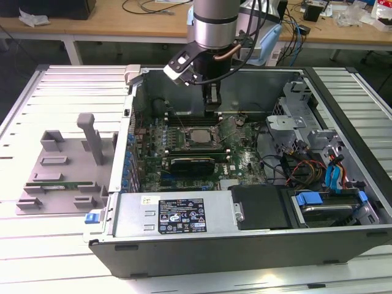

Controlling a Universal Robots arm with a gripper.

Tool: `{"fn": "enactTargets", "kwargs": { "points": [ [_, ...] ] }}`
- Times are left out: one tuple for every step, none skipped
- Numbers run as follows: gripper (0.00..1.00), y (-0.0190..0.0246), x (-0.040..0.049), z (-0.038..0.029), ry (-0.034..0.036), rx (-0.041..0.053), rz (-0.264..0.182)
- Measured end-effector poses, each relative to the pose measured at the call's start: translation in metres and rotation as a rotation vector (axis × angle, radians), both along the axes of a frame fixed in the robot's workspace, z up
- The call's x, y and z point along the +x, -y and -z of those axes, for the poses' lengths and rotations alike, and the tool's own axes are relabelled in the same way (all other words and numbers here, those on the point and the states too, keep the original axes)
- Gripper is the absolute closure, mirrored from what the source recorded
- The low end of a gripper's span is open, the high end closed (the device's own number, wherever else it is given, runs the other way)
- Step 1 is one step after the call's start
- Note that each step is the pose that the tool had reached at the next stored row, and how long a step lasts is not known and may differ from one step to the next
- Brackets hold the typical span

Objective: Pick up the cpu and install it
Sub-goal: 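Close the cpu cover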

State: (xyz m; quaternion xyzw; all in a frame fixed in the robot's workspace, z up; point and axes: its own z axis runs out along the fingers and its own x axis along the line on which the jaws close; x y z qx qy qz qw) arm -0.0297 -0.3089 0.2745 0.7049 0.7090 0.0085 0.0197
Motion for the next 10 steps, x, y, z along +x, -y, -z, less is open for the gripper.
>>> {"fn": "enactTargets", "kwargs": {
  "points": [
    [0.89, 0.0000, 0.0011, 0.0000, 0.0000, 0.0000, 0.000],
    [0.89, 0.0000, 0.0018, 0.0000, 0.0000, 0.0000, 0.000],
    [0.89, 0.0000, 0.0024, 0.0000, 0.0000, 0.0000, 0.000],
    [0.89, 0.0000, 0.0034, 0.0000, 0.0000, 0.0000, 0.000],
    [0.89, 0.0000, 0.0043, 0.0000, 0.0001, 0.0000, 0.000],
    [0.89, 0.0000, 0.0059, 0.0000, 0.0000, 0.0000, 0.000],
    [0.89, 0.0000, 0.0073, 0.0000, 0.0001, 0.0000, 0.000],
    [0.89, 0.0000, 0.0087, 0.0000, 0.0000, 0.0000, 0.000],
    [0.89, 0.0000, 0.0110, 0.0000, 0.0000, 0.0000, 0.000],
    [0.89, 0.0000, 0.0128, 0.0000, 0.0000, 0.0000, 0.000]
  ]
}}
